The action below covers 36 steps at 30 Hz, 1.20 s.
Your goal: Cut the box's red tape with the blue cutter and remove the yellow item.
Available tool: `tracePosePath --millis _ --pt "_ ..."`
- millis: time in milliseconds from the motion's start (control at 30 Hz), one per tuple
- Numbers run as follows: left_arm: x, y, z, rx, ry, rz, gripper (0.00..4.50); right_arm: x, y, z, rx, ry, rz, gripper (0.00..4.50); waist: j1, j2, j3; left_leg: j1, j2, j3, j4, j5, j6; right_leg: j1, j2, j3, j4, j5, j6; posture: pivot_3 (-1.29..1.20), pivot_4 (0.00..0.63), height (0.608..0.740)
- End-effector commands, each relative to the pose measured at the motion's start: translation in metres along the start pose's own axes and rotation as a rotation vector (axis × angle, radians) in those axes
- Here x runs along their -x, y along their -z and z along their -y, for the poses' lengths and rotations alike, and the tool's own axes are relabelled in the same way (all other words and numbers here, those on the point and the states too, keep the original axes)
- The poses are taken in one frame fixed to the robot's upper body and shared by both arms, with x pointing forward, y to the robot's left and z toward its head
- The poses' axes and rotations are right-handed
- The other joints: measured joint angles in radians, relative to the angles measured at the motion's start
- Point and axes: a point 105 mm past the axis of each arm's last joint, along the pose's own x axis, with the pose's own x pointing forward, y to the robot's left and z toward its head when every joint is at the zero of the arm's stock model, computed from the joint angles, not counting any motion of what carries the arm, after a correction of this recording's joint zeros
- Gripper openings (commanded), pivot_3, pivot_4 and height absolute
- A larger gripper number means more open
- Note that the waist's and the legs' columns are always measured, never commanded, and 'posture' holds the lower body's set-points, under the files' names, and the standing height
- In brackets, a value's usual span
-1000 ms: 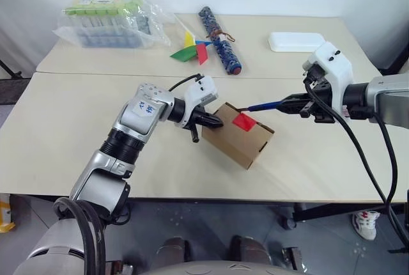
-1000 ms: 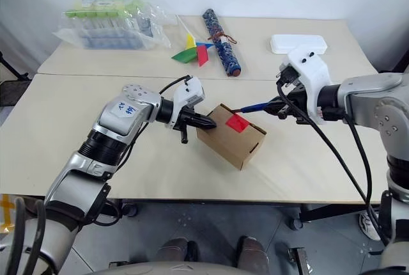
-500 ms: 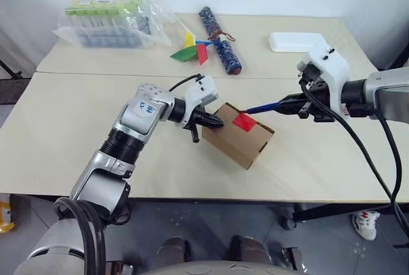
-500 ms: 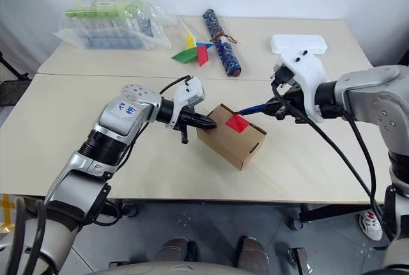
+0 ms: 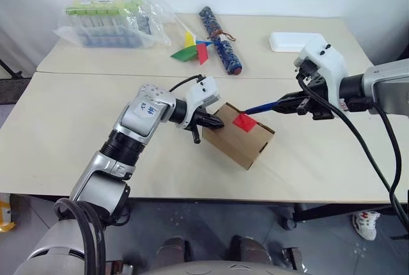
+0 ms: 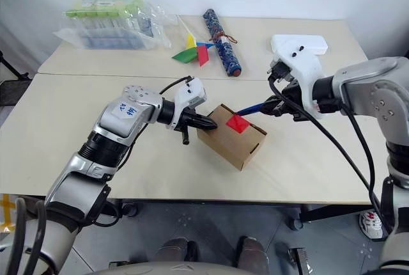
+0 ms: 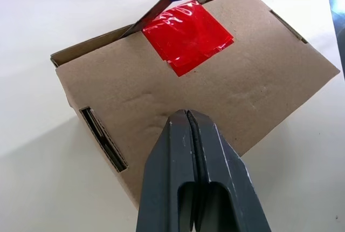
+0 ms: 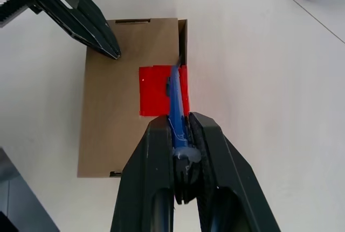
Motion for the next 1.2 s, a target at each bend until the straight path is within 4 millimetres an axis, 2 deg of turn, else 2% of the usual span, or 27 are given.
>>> tracePosePath --millis 33,767,1200 --pt "-0.018 0.026 0.013 0.049 0.044 -0.1 0.0 0.004 0.001 -0.003 0.002 -0.019 -0.035 0.16 0.0 0.0 0.0 0.0 0.0 0.0 0.0 0.0 0.0 0.0 0.0 0.0 0.0 0.0 0.0 0.0 0.15 0.74" --pt "-0.021 0.031 0.01 0.077 0.018 -0.113 0.0 0.006 0.018 0.001 -0.026 -0.03 -0.212 0.16 0.005 0.0 0.0 0.0 -0.001 -0.001 0.0 -0.001 0.001 0.001 -0.001 0.0 -0.001 0.0 0.0 0.0 0.15 0.74" --pt "-0.021 0.033 0.007 0.083 0.006 -0.114 0.0 0.022 0.027 0.002 0.006 -0.037 -0.283 0.16 0.005 0.0 0.0 0.0 0.0 -0.001 0.001 -0.001 0.002 0.001 -0.001 0.0 -0.002 0.0 0.0 0.0 0.15 0.74"
